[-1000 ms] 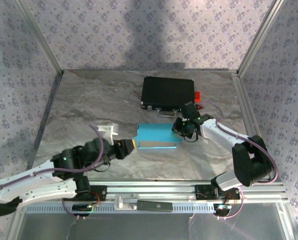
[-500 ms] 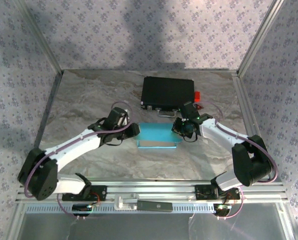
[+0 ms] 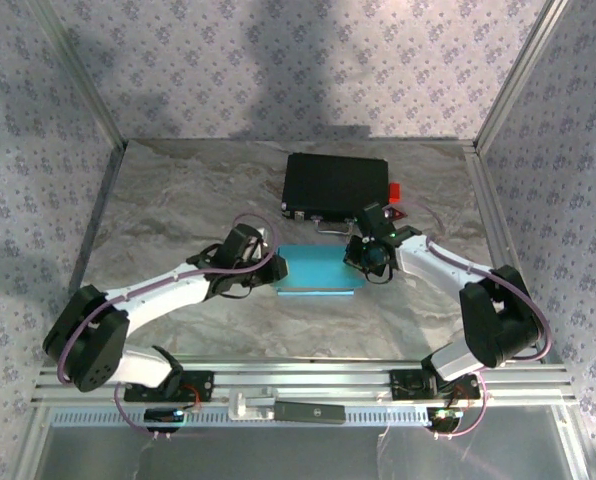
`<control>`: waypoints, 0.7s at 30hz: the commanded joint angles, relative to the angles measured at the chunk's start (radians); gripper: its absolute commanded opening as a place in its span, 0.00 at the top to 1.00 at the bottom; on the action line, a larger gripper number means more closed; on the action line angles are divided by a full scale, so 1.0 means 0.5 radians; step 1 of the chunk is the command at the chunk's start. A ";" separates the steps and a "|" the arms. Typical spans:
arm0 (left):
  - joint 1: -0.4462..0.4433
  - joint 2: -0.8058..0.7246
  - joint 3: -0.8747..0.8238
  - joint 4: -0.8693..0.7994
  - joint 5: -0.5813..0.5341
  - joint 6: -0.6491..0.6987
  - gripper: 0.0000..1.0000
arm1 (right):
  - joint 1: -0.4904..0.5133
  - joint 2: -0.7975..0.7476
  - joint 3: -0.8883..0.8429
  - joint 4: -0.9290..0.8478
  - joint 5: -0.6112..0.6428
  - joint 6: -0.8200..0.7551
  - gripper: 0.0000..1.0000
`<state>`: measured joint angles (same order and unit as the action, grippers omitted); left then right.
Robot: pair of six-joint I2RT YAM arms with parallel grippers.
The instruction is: Fold the paper box
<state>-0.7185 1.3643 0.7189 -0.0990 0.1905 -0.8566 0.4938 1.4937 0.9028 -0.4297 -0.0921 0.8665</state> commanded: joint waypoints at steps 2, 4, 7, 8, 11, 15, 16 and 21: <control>-0.037 0.041 -0.022 0.120 0.024 -0.028 0.67 | 0.022 0.053 -0.002 -0.078 0.028 -0.017 0.84; -0.052 0.069 -0.029 0.146 0.018 -0.039 0.68 | 0.022 0.054 0.002 -0.078 0.028 -0.018 0.84; -0.070 0.092 -0.042 0.154 -0.011 -0.045 0.68 | 0.022 0.047 0.002 -0.085 0.032 -0.024 0.84; -0.075 0.090 -0.050 0.139 -0.035 -0.046 0.68 | 0.022 0.043 0.004 -0.087 0.036 -0.025 0.84; -0.081 0.033 -0.093 0.123 -0.101 -0.042 0.66 | 0.017 0.045 0.005 -0.089 0.036 -0.029 0.84; -0.079 0.040 -0.138 0.224 -0.042 -0.055 0.67 | 0.019 0.050 -0.001 -0.083 0.039 -0.031 0.84; -0.083 0.063 -0.132 0.235 -0.027 -0.059 0.68 | 0.018 0.054 0.000 -0.080 0.037 -0.032 0.84; -0.112 0.184 -0.161 0.282 -0.025 -0.079 0.76 | 0.025 0.064 -0.010 -0.081 0.043 -0.040 0.85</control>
<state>-0.7551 1.4220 0.6563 0.0055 0.1459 -0.8875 0.4938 1.5047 0.9020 -0.4351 -0.0772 0.8555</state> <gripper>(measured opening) 0.245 0.154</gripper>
